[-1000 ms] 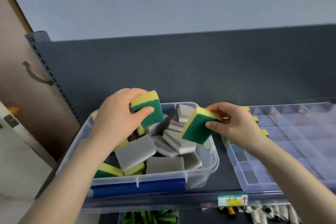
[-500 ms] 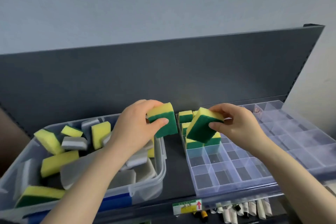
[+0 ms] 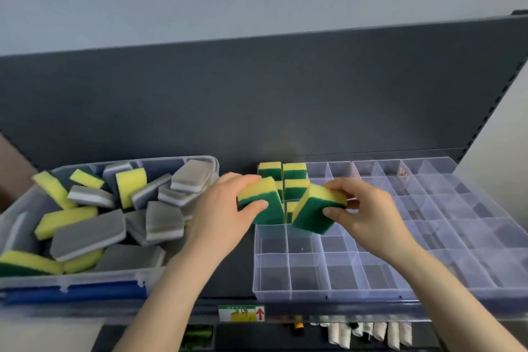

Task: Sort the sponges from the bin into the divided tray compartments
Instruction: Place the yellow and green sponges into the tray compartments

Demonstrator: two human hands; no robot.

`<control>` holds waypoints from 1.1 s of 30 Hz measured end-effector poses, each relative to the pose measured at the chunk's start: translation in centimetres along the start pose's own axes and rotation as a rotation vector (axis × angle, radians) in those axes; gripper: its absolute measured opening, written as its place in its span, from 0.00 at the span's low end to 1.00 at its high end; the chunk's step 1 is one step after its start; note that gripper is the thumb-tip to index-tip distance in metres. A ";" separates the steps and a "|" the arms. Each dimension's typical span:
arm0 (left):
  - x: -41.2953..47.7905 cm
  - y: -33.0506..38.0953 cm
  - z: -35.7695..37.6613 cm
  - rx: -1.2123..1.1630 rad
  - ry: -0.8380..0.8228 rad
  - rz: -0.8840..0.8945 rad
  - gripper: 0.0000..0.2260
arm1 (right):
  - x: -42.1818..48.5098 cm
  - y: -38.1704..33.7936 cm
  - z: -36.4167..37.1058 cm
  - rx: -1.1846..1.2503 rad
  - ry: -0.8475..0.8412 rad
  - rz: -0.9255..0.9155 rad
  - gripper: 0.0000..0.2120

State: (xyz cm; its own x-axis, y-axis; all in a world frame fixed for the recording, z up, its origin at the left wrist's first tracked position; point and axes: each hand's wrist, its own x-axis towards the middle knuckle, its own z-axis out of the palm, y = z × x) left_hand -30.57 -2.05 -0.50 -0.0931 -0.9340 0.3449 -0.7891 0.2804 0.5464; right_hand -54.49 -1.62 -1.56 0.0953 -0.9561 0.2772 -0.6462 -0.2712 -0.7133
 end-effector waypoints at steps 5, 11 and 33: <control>-1.1 0.4 1.6 -0.007 0.018 -0.059 0.18 | 0.1 1.5 0.2 0.029 -0.045 -0.007 0.15; -1.7 -0.7 2.5 -0.028 -0.002 -0.102 0.16 | -0.3 2.3 1.8 0.075 -0.033 0.036 0.16; -2.6 -3.7 5.5 -0.027 -0.222 -0.075 0.15 | -1.8 2.5 5.0 -0.145 -0.062 0.100 0.16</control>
State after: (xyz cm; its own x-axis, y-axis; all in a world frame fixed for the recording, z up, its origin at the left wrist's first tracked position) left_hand -30.77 -1.84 -7.62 -0.1689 -0.9773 0.1279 -0.7826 0.2118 0.5854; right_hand -52.49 -1.11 -7.02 0.0689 -0.9838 0.1657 -0.7571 -0.1597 -0.6335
